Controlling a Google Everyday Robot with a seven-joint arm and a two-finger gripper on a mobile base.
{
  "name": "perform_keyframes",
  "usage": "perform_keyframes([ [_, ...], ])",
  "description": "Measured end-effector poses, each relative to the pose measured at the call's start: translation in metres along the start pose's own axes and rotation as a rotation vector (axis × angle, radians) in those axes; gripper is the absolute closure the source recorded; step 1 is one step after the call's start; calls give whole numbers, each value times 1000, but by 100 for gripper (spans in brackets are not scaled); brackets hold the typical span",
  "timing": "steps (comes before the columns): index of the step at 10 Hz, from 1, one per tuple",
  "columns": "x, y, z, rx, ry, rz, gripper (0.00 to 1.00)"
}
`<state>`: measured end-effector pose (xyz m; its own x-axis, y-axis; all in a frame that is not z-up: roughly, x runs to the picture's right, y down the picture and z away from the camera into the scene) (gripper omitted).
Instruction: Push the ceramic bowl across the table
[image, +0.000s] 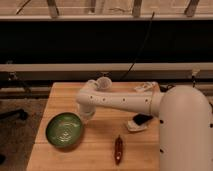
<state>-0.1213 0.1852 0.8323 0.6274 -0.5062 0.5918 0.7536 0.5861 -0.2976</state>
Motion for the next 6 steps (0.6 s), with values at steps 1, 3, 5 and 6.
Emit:
perform_keyframes([
  [1, -4, -3, 1, 0, -1, -15, 100],
  [3, -10, -9, 2, 1, -2, -37, 100],
  [5, -15, -12, 3, 0, -3, -58, 100],
  [6, -21, -19, 5, 1, -2, -77, 100],
])
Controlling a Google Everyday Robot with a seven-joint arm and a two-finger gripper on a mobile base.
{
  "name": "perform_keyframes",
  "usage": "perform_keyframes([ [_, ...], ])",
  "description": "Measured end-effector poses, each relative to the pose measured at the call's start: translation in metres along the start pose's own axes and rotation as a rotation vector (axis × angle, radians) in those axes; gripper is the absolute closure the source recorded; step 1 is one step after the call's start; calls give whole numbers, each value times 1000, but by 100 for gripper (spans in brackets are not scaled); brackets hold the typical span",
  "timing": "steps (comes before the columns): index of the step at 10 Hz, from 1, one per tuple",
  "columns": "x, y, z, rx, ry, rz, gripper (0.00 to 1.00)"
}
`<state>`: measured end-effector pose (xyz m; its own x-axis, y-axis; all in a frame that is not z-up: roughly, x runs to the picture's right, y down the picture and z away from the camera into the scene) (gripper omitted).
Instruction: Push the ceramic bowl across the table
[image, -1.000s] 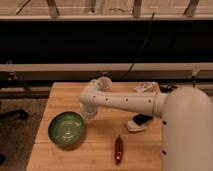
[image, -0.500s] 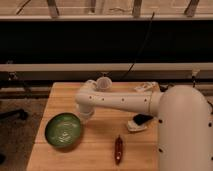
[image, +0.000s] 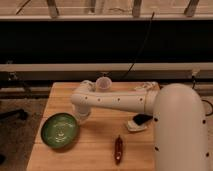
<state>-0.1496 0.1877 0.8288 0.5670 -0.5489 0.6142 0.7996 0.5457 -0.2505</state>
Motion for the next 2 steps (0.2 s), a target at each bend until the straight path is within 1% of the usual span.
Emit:
perform_keyframes([
  [2, -7, -7, 2, 0, -2, -19, 100],
])
